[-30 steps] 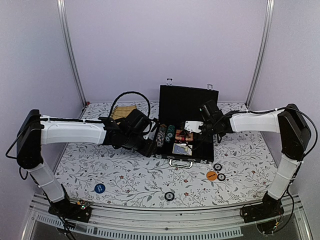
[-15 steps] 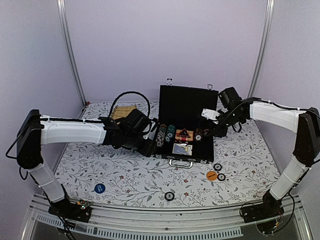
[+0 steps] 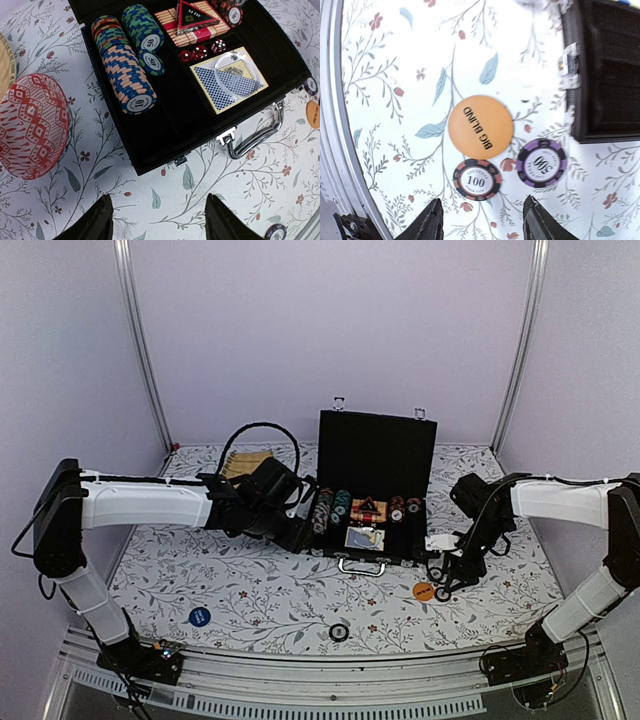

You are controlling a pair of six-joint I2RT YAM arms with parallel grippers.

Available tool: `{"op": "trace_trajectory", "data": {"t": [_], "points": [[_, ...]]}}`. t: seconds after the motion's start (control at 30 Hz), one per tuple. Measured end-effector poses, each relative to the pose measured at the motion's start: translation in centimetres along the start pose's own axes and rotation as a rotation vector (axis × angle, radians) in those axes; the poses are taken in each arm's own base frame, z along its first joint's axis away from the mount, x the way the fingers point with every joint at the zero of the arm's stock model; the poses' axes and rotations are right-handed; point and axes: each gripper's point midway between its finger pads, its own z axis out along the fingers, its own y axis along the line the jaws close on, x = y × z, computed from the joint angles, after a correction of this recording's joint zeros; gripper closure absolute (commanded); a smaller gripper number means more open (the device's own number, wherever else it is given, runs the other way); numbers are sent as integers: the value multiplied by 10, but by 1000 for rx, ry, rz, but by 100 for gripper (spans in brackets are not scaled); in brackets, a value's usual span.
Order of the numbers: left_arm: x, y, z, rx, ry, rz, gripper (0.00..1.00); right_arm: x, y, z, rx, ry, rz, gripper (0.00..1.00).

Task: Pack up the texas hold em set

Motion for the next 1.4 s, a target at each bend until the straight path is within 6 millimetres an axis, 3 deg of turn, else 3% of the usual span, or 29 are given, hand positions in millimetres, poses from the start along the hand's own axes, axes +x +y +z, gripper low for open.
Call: {"op": "trace_trajectory", "data": {"t": [0.13, 0.57, 0.9, 1.2, 1.4], "points": [[0, 0, 0, 2, 1, -1, 37, 12, 14, 16, -16, 60, -34, 44], [0, 0, 0, 2, 0, -1, 37, 19, 12, 41, 60, 138, -114, 45], [0, 0, 0, 3, 0, -1, 37, 17, 11, 44, 120, 162, -141, 51], [0, -1, 0, 3, 0, 0, 37, 18, 13, 44, 129, 165, -128, 68], [0, 0, 0, 3, 0, 0, 37, 17, 13, 42, 129, 170, -123, 70]]}}
